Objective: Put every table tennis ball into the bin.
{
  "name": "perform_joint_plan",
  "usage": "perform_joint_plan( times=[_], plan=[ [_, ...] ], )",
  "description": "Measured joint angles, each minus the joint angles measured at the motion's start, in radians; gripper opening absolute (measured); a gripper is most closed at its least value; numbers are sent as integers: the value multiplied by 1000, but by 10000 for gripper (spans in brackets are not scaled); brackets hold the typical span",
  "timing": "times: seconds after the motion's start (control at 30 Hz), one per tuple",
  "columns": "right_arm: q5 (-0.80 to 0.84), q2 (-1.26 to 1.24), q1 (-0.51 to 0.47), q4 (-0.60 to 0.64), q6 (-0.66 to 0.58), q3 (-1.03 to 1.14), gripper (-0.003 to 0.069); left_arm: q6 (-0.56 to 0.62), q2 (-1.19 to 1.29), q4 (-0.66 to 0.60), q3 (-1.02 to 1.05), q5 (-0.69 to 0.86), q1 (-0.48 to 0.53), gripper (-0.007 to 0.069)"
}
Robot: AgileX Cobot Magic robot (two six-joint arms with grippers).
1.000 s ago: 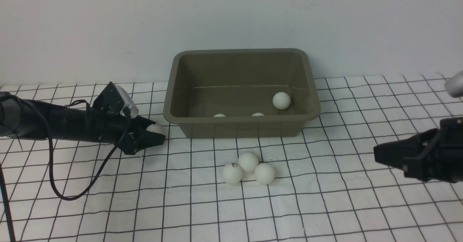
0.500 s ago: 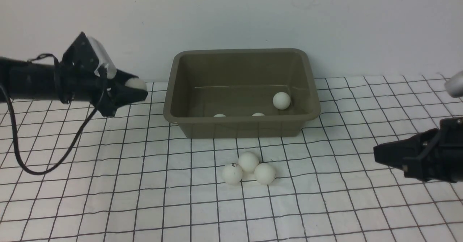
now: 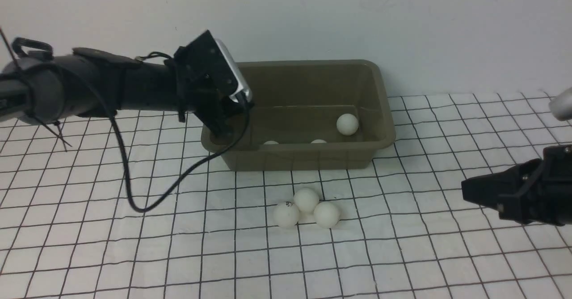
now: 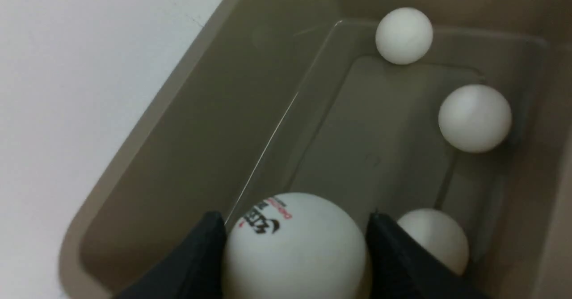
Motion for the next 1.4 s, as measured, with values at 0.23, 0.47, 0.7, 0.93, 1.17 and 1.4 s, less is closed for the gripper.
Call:
perform_joint_plan(
  times=[0.23,0.47,0.7,0.93,1.17,1.4],
  plan=[
    [13,0,0,0,0,0,12,26,48,-167,0,-29,-39,353],
    [24,0,0,0,0,0,17,4,49,-263,0,-29,-39,504],
    [26,0,0,0,0,0,18,-77,31,-275,1,-44,-39,559],
    [20,0,29,-11,-29,-5,21,-530,-240,-132,33,-91,-16,283],
    [-120,19,239,-125,18,-86,21,-1192,-518,528,84,80,52,-2],
    [-175,153,382,-321,248,-172,21,-1619,-583,953,86,336,83,-4]
  ],
)
